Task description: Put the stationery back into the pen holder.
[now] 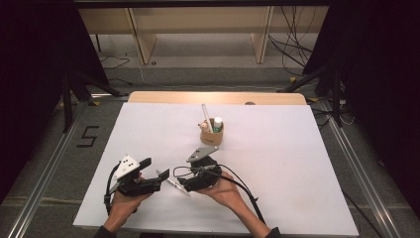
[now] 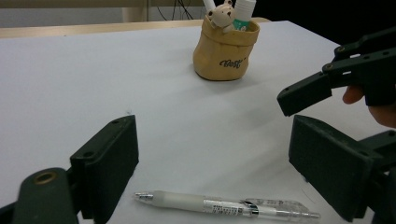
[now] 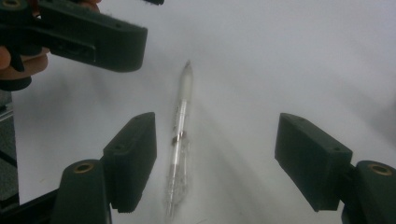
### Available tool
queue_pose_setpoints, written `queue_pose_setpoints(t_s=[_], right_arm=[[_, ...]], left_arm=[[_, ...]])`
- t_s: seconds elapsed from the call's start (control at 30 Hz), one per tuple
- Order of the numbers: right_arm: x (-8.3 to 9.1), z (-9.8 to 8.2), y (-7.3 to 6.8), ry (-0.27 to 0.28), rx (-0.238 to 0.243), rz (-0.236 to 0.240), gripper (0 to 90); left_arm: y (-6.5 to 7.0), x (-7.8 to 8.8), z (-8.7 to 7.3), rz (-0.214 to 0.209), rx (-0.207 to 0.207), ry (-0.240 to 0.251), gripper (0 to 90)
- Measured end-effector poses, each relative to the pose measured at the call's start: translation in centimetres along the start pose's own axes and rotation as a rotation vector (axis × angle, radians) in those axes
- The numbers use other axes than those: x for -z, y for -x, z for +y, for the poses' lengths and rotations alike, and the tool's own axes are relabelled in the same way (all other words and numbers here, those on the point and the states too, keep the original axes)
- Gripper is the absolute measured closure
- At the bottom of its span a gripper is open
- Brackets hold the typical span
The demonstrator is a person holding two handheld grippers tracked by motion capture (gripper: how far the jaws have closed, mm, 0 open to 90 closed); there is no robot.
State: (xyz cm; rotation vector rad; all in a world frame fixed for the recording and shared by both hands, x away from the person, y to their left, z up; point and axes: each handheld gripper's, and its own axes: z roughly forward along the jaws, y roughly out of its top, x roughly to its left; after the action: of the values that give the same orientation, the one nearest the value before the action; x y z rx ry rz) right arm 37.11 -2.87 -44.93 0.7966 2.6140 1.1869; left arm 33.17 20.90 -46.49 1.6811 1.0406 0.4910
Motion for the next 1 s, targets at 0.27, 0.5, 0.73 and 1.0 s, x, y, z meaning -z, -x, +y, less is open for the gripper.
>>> queue_pose_setpoints(t_s=[0.27, 0.5, 0.73, 1.0], right_arm=[[-1.2, -0.5, -1.0, -0.051, 0.039, 0.013, 33.7], [-2.2, -0.9, -1.5, -0.095, 0.066, 0.011, 38.6], [-2.9, -1.2, -2.0, -0.129, 0.081, 0.002, 45.6], [-3.6, -1.6, -2.3, -0.137, 0.109, -0.002, 54.2]], left_arm=[[-0.1, 0.1, 0.0, 0.007, 0.005, 0.002, 15.5], [-0.2, 0.1, 0.0, 0.012, 0.010, 0.005, 15.5], [-0.2, 0.1, 0.0, 0.014, 0.010, 0.005, 15.5], [-0.2, 0.1, 0.0, 0.014, 0.011, 0.006, 15.5]])
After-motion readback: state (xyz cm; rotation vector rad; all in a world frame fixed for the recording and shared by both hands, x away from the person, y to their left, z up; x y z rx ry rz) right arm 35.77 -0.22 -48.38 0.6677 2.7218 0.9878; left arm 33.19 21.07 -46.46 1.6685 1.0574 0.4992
